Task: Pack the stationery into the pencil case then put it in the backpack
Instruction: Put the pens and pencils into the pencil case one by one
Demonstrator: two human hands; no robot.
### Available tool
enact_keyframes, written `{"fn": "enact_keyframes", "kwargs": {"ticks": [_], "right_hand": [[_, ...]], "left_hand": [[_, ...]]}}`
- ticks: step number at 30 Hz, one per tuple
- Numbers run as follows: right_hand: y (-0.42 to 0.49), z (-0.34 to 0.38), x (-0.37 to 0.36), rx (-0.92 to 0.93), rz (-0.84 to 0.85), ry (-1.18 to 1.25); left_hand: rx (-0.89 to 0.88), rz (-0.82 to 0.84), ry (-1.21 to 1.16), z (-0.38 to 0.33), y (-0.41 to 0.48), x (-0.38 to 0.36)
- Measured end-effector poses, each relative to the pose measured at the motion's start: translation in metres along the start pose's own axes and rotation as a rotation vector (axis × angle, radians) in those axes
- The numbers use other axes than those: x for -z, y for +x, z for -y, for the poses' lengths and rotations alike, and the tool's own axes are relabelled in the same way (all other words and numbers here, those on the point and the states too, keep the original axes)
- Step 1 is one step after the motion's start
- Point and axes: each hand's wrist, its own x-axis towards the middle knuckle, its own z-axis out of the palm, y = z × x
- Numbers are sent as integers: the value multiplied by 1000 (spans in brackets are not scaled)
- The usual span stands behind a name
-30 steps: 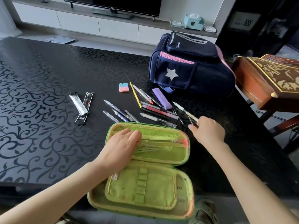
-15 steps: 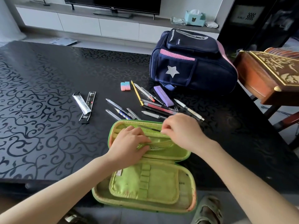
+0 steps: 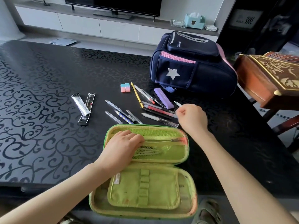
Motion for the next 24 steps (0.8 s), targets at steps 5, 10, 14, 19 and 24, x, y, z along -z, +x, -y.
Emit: {"fn": "enact_keyframes", "kwargs": {"ticks": [5, 10, 14, 19, 24], "right_hand": [[32, -31, -22, -311, 268, -26], [29, -27, -14, -377, 243, -149], [1, -20, 14, -138, 32, -197], [-43, 10, 27, 472, 312, -153], [-49, 25, 6, 630, 452, -151]], "left_hand": [[23, 33, 11, -1, -2, -3], [26, 23, -13, -5, 2, 1], [5, -43, 25, -5, -2, 2], [-24, -137, 73, -5, -5, 4], [12, -92, 86, -5, -3, 5]]}}
